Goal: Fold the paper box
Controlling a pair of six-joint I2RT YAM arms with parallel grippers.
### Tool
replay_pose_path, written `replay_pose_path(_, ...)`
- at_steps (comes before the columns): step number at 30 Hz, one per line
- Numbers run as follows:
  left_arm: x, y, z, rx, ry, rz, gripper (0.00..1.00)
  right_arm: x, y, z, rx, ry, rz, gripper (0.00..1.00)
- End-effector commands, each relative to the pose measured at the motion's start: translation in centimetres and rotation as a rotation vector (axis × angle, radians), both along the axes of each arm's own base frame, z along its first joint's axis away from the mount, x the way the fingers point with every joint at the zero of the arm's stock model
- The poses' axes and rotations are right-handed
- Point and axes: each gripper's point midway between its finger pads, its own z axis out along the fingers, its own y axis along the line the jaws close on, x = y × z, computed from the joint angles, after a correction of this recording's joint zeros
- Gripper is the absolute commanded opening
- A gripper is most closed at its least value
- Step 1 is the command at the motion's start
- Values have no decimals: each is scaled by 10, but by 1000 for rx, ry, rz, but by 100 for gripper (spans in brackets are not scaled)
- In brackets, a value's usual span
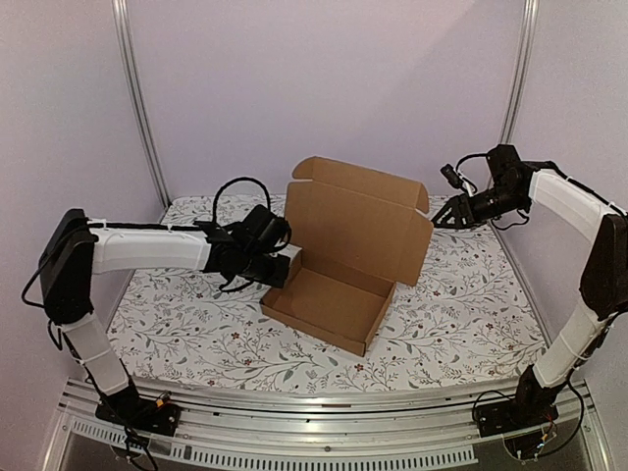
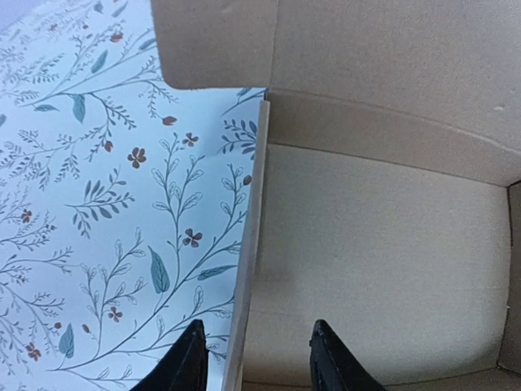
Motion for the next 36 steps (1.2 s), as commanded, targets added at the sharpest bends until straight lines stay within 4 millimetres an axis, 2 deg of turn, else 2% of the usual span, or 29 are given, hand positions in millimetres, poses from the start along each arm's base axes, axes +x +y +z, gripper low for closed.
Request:
replay_pose_path(1, -16, 12, 38, -77, -85, 0, 45, 2, -3, -2, -35, -27, 0, 59)
replay_pose_path(3, -29, 23, 45, -111, -97, 10, 46, 4, -6, 6, -51, -60, -5, 59)
replay_pose_path(7, -57, 41, 36, -135, -86, -17, 47, 3, -9, 33, -59, -146, -13, 63)
replay_pose_path(9, -68, 43, 34, -141, -74, -54, 48, 4, -10, 46, -60, -175, -28, 66)
replay_pose_path(16, -83, 42, 35, -127, -46, -151, 47, 11, -11, 87, -43, -232, -56, 70)
replay_pose_path(23, -92, 47, 15, -21, -30, -233, 43, 3, 17, 139, 137, -253, 58, 84)
replay_pose_path(26, -95, 43, 5, 22, -9, -283, 44, 6, 35, 133, 125, -198, 96, 85)
replay_pose_path(31, -103, 34, -17, 101, 41, -380, 45, 6, 70, 96, 49, -84, 213, 85)
replay_pose_path(33, -105, 32, -22, 114, 61, -396, 45, 9, 75, 91, 48, -79, 230, 84)
replay_pose_path(35, -107, 30, -24, 114, 73, -407, 45, 17, 70, 99, 43, -120, 207, 83)
replay_pose_path(36, -107, 30, -23, 111, 73, -404, 45, 22, 63, 111, 45, -163, 189, 83)
